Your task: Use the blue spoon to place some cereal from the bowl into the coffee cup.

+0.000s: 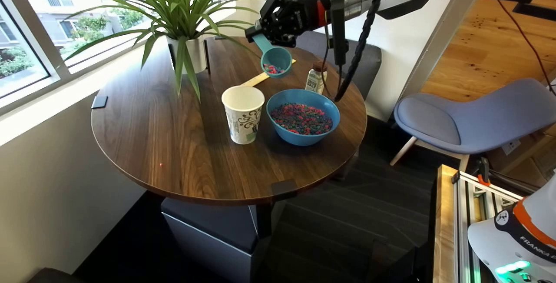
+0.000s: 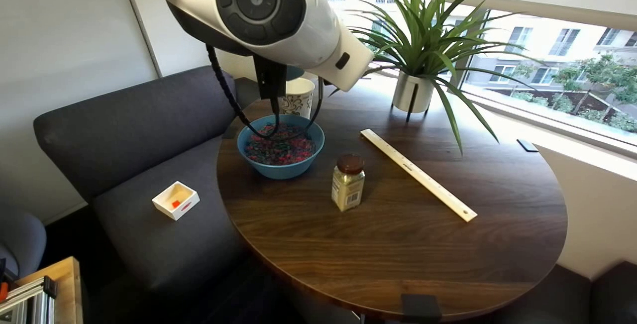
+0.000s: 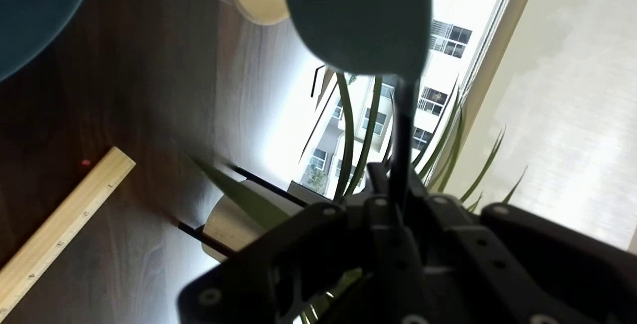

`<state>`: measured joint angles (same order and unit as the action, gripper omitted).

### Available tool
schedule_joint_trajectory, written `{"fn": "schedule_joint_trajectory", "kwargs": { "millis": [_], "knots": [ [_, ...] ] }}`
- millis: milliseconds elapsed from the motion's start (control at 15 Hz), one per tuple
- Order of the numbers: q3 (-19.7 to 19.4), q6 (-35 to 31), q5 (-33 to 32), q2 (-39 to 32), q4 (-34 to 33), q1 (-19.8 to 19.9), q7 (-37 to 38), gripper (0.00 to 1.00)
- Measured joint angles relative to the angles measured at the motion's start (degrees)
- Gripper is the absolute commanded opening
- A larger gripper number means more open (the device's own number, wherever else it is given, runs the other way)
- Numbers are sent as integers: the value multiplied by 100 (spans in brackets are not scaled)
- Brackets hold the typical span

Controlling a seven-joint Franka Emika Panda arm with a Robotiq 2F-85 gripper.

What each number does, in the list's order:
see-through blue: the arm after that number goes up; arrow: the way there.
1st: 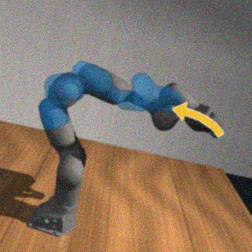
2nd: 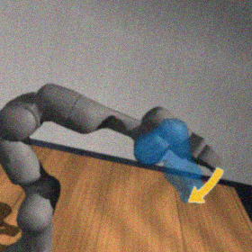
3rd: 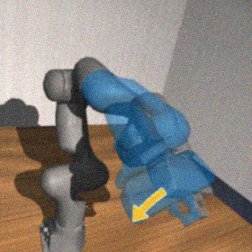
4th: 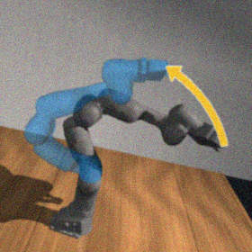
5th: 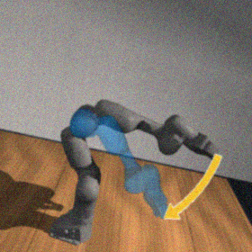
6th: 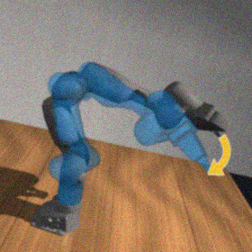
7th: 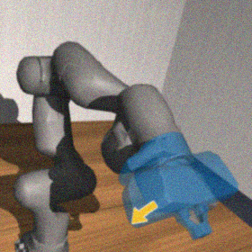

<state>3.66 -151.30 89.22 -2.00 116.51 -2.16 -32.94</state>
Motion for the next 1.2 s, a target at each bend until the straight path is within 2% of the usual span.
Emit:
{"fn": "schedule_joint_trajectory", "kwargs": {
  "millis": [267, 667, 933, 1200],
  "knots": [
    [234, -838, 0, -283, -282, -213, -266, 2],
    [381, -1601, -6, -746, -780, -396, -654, 2],
    [437, -1702, -100, -887, -946, -503, -1364, 2],
    [516, -2081, -94, -906, -1049, -626, -2262, 2]
  ]
}}
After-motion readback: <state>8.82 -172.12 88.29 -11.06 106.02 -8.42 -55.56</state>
